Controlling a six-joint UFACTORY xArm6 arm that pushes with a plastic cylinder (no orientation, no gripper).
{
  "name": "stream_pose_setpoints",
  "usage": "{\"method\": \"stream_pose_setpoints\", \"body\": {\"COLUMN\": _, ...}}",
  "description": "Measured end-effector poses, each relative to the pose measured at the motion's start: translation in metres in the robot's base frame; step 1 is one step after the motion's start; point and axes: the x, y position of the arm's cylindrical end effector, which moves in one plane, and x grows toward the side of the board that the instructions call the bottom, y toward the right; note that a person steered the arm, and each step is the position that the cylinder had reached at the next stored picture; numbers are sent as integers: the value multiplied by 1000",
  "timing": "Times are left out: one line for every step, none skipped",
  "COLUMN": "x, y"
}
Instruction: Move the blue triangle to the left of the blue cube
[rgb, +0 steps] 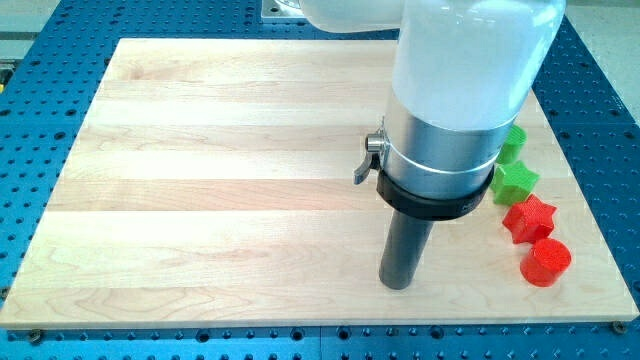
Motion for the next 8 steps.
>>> {"method": "stream_pose_setpoints", "body": {"x": 3, "y": 4}}
{"method": "stream_pose_setpoints", "body": {"x": 5, "y": 9}}
{"method": "stream_pose_setpoints", "body": {"x": 5, "y": 9}}
{"method": "stream_pose_setpoints", "body": {"x": 5, "y": 9}}
{"method": "stream_pose_setpoints", "body": {"x": 6, "y": 9}}
{"method": "stream_pose_setpoints", "body": {"x": 19, "y": 12}}
{"method": "stream_pose_setpoints", "body": {"x": 21, "y": 12}}
{"method": "stream_pose_setpoints", "body": {"x": 21, "y": 12}}
